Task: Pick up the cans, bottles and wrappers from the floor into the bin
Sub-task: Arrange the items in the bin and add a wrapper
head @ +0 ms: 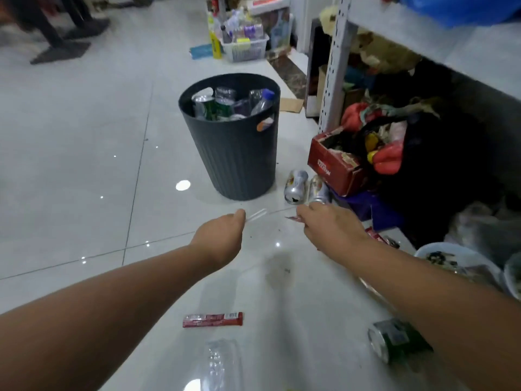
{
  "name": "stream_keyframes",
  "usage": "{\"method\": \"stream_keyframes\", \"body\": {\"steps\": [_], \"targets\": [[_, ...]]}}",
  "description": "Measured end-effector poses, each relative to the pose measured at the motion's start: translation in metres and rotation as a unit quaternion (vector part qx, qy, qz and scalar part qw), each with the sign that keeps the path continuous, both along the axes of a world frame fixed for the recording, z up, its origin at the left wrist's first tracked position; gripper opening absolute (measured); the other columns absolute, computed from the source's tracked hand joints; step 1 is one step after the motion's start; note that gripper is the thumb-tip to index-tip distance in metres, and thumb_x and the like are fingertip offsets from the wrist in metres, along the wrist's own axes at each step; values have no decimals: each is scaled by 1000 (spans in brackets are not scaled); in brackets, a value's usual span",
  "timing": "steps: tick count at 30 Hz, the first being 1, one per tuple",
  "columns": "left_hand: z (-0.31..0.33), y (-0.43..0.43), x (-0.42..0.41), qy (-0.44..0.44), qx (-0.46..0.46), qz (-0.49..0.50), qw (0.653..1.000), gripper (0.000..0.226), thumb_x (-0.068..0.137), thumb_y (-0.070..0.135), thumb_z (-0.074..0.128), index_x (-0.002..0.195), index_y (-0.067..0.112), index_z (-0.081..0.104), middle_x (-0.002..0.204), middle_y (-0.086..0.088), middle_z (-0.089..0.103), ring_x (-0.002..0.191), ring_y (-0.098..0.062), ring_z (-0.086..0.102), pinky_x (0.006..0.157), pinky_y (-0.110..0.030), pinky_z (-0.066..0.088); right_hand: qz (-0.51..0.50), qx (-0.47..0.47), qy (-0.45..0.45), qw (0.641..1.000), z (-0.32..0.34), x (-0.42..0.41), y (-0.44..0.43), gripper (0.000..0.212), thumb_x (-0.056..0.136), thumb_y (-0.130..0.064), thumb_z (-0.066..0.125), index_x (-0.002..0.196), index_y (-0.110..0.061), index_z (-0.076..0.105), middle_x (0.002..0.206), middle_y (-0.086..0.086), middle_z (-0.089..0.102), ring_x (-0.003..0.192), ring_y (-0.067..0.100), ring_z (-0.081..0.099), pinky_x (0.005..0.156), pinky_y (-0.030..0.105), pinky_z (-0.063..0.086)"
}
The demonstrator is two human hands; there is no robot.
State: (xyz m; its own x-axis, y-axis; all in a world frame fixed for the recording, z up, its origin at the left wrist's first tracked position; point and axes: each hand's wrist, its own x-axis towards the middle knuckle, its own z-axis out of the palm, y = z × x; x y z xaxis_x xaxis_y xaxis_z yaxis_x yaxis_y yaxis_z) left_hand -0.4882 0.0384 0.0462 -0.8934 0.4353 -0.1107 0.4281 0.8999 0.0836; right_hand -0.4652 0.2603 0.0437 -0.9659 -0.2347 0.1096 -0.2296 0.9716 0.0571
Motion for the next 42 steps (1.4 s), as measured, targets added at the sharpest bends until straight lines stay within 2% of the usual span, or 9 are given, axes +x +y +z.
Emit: {"method": "stream_keyframes", "body": {"steps": [9, 15, 20, 24, 27, 30, 32, 36, 42], "targets": [[121, 16, -54, 95, 42, 57, 993, 11, 92, 12, 41, 88, 16, 32, 73, -2, 42, 68, -28, 48, 56, -38, 36, 7, -47, 69, 997, 140, -45, 0, 12, 94, -20, 47, 103, -24, 55, 91, 0, 57, 74, 21, 52, 58, 30, 36], [122, 5, -121, 107, 99, 51, 988, 5, 94, 17, 35, 95, 15, 39, 95, -11, 59, 79, -32, 54, 61, -38, 38, -28, -52, 67, 996, 146, -97, -35, 15, 90, -18, 48, 103, -25, 51, 86, -1, 53, 72, 21, 50, 59, 33, 41], [134, -18, -195, 121, 161, 67, 977, 4, 91, 14, 39, 90, 14, 43, 92, -11, 61, 74, -30, 50, 62, -36, 38, -81, -87, 70, 990, 147, -149, -62, 20, 90, -15, 49, 106, -22, 40, 83, 2, 57, 69, 25, 50, 57, 33, 41], [144, -28, -264, 106, 240, 99, 960, 13, 91, 14, 46, 91, 12, 59, 93, -12, 66, 83, -31, 58, 68, -36, 45, -89, -108, 80, 987, 147, -193, -80, 15, 91, -17, 50, 100, -18, 37, 66, -2, 42, 63, 28, 46, 51, 35, 35], [143, -31, -308, 73, 292, 105, 948, 13, 88, 13, 52, 93, 12, 65, 92, -9, 69, 83, -28, 60, 67, -34, 45, -113, -103, 54, 987, 141, -225, -94, 16, 92, -15, 47, 93, -20, 33, 70, -1, 43, 66, 28, 48, 50, 32, 29], [134, -33, -334, 62, 301, 81, 948, 10, 85, 12, 56, 88, 13, 66, 87, -8, 69, 80, -27, 60, 65, -33, 46, -116, -136, 12, 984, 131, -254, -108, 4, 92, -15, 44, 91, -18, 42, 84, 3, 53, 79, 29, 55, 59, 36, 40], [126, -35, -346, 49, 302, 71, 949, 8, 82, 12, 59, 84, 17, 65, 85, -8, 68, 79, -28, 61, 69, -37, 51, -113, -144, -36, 982, 123, -267, -116, 11, 91, -14, 43, 97, -19, 51, 94, 4, 58, 87, 28, 57, 67, 39, 47], [114, -35, -363, 41, 302, 60, 951, 10, 80, 13, 58, 82, 18, 66, 84, -6, 69, 79, -28, 61, 74, -39, 53, -103, -63, -109, 987, 100, -280, -126, 23, 89, -12, 41, 106, -21, 54, 104, 8, 61, 97, 32, 55, 69, 36, 42], [102, -29, -375, 27, 281, 37, 959, 8, 81, 11, 55, 76, 14, 60, 70, -1, 61, 66, -18, 56, 51, -30, 40, -126, -51, -180, 974, 85, -282, -127, 31, 87, -26, 37, 101, -13, 62, 101, 12, 61, 100, 31, 52, 82, 39, 45]]}}
